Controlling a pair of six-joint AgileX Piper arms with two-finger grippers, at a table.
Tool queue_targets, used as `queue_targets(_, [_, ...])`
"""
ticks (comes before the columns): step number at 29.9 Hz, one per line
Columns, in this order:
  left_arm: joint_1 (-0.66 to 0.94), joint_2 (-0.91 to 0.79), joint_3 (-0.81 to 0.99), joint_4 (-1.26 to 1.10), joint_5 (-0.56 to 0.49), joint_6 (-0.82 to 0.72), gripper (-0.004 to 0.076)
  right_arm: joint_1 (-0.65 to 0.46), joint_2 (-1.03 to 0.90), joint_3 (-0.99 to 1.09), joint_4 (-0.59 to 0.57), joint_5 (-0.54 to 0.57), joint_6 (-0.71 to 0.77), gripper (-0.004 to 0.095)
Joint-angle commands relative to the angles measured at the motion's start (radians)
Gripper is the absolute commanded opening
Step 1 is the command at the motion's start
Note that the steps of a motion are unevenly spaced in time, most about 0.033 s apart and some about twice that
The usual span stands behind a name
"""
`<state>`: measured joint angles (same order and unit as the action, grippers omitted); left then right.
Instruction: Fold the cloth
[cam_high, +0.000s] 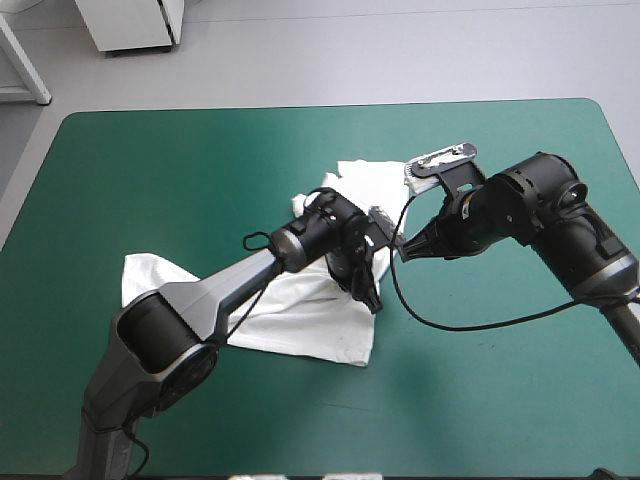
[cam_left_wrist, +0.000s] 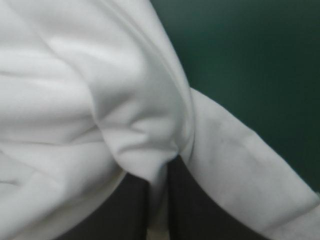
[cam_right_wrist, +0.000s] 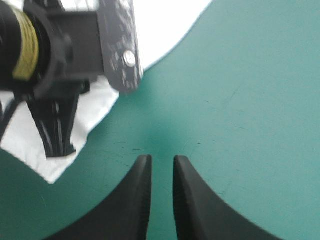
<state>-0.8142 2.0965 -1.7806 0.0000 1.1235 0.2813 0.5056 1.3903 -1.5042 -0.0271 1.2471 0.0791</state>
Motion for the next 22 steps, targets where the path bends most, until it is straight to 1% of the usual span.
queue_targets(1, [-0.099,-0.053,-0.028,-0.083,0.011,-0.005,-0.0009,-0.004,-0.035,-0.035,-0.011,-0.024,0.000,0.0158])
queue_targets(8, [-0.240,-0.053,-0.030,-0.076,0.007,-0.005,-0.0009,-0.004,-0.035,-0.057,-0.011,-0.032,0.000,0.0158])
queue_targets(13, [-0.251,-0.053,-0.032,-0.045,-0.007,-0.005,0.0004,-0.004,-0.035,-0.096,-0.011,-0.036,0.000,0.0158])
queue_targets(15, [-0.240,-0.053,-0.033,-0.025,0.004,-0.005,0.0062,-0.004,-0.035,-0.106,-0.007,-0.034,0.000,0.0158])
queue_targets(17, [-0.224,-0.053,-0.033,-0.030,0.015,-0.018,0.0153,-0.004,-0.035,-0.113,-0.003,-0.026,0.012,0.0158])
queue_targets(19, [-0.207,-0.053,-0.033,-0.034,0.034,-0.050,0.0279,-0.004,-0.035,-0.130,-0.017,-0.004,0.039,0.0158])
queue_targets(22, [-0.183,-0.060,-0.033,-0.019,0.053,-0.057,0.0468,-0.004,-0.042,-0.163,-0.052,0.002,0.045,0.0158])
